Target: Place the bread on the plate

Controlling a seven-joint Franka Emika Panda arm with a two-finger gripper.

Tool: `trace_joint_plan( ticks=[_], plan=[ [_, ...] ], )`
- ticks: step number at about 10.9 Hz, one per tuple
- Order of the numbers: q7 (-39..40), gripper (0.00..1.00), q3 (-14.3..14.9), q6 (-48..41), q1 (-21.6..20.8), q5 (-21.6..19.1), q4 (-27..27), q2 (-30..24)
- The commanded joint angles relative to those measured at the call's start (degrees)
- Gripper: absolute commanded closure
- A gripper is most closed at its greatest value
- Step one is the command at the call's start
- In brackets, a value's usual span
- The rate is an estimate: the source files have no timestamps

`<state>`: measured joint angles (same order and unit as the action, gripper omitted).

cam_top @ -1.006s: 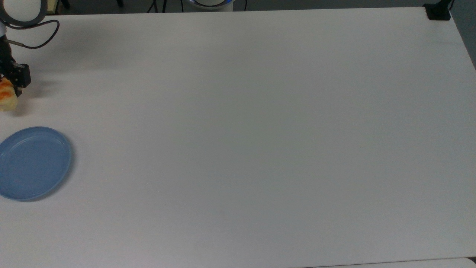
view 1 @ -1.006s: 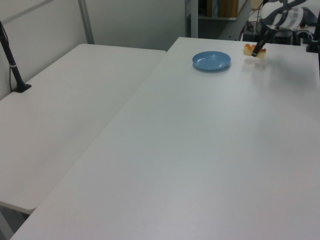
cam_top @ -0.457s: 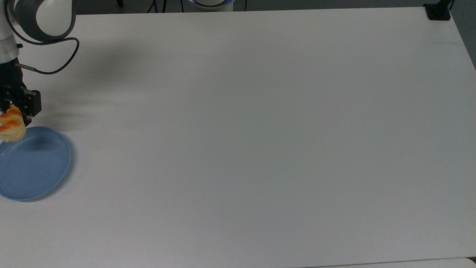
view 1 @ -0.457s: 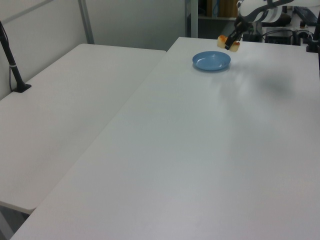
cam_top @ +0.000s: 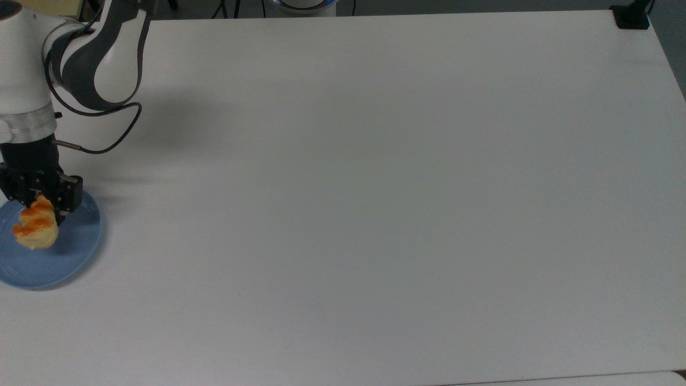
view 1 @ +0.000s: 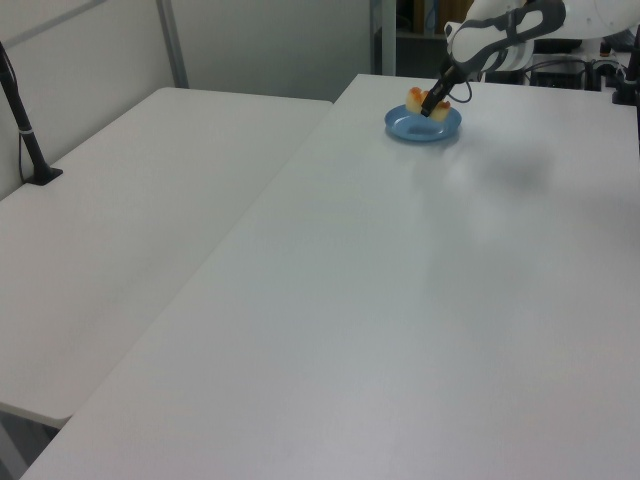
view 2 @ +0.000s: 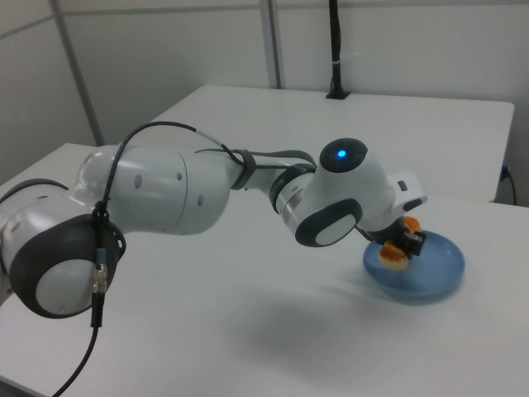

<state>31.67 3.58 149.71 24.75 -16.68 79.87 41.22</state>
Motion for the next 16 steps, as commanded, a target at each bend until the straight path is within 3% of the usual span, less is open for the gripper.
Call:
trace_joint_plan(
  ticks=[1,2,4,5,7,9,10,13,16],
  plan=[
    [-1.9,0.44,1.3,1.0,-1.3,0.9,-2.2,2.4],
    [-2.0,0.27,1.3,1.4,-1.3,1.6,-1.9,2.4],
    [-2.7,0.04,2.0,1.5,-1.3,2.2,-1.8,2.3],
    [-2.8,0.0,2.0,1.8,-1.3,2.4,-1.7,2.3],
    [-3.3,0.0,2.0,1.9,-1.2,2.3,-1.0,1.2],
    [-6.9,0.0,2.2,0.2,-0.6,2.4,4.1,-6.5],
    [-8.4,0.0,2.2,-4.9,-0.6,2.4,6.7,-11.3],
    [-18.0,0.0,3.8,-31.0,-1.1,5.6,7.0,-23.9],
    [-21.0,0.0,3.7,-50.7,-1.5,6.2,7.1,-35.7]
  ],
)
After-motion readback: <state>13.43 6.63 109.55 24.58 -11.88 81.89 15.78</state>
